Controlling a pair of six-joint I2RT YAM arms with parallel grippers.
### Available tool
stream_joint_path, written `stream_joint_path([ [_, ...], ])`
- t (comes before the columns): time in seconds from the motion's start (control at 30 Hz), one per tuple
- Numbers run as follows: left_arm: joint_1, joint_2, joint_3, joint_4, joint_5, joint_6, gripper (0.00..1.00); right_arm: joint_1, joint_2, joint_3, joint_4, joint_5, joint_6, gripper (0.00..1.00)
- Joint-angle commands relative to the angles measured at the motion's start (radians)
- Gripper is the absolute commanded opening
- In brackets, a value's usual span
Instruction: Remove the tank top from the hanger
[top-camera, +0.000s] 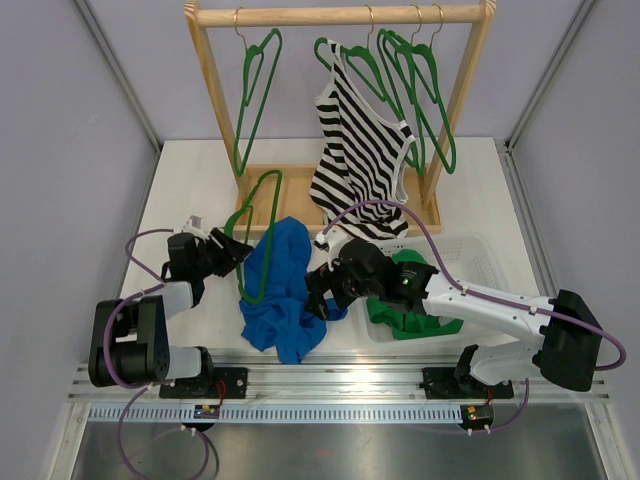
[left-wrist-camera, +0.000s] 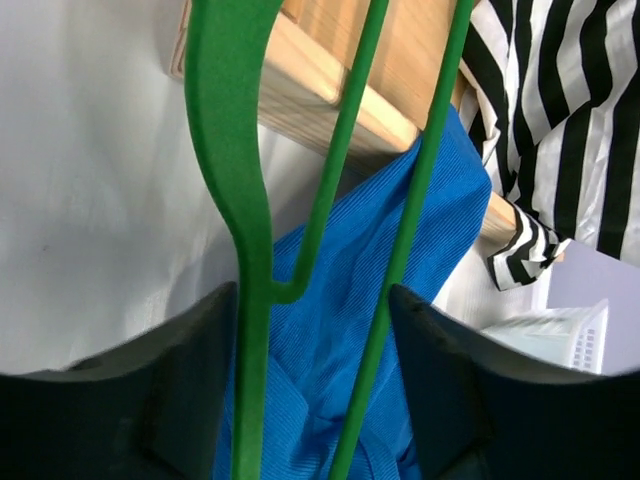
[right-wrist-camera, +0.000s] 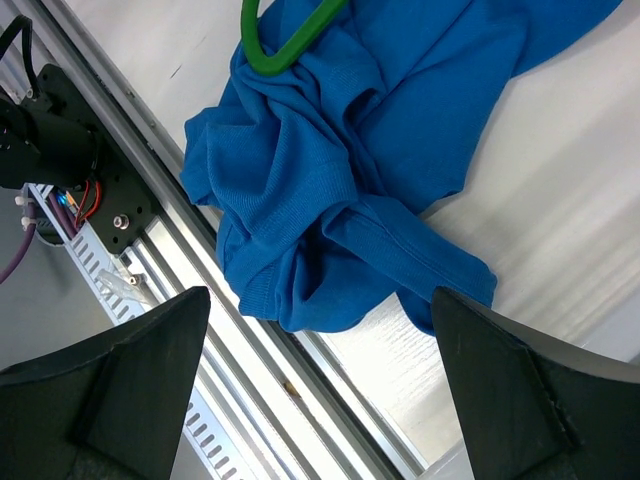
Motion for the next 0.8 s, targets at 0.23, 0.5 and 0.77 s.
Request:
stream_joint_path([
  [0.23, 0.005, -0.067, 0.030, 0.045, 0.078, 0.009, 0.08, 0.005, 0.014, 0.055, 0.035, -0.016, -0.020, 0.99],
  [0.5, -0.179, -0.355, 0.166, -0.338, -0.234, 0.133, 0.00, 0.006, 0.009, 0.072, 0.020, 0.034, -0.029, 1.00],
  [0.77, -0.350, -0.530, 0.357, -0.726, -0.599, 0.123, 0.00, 0.003, -0.126, 0.072, -0.014, 0.186, 0.050, 1.00],
])
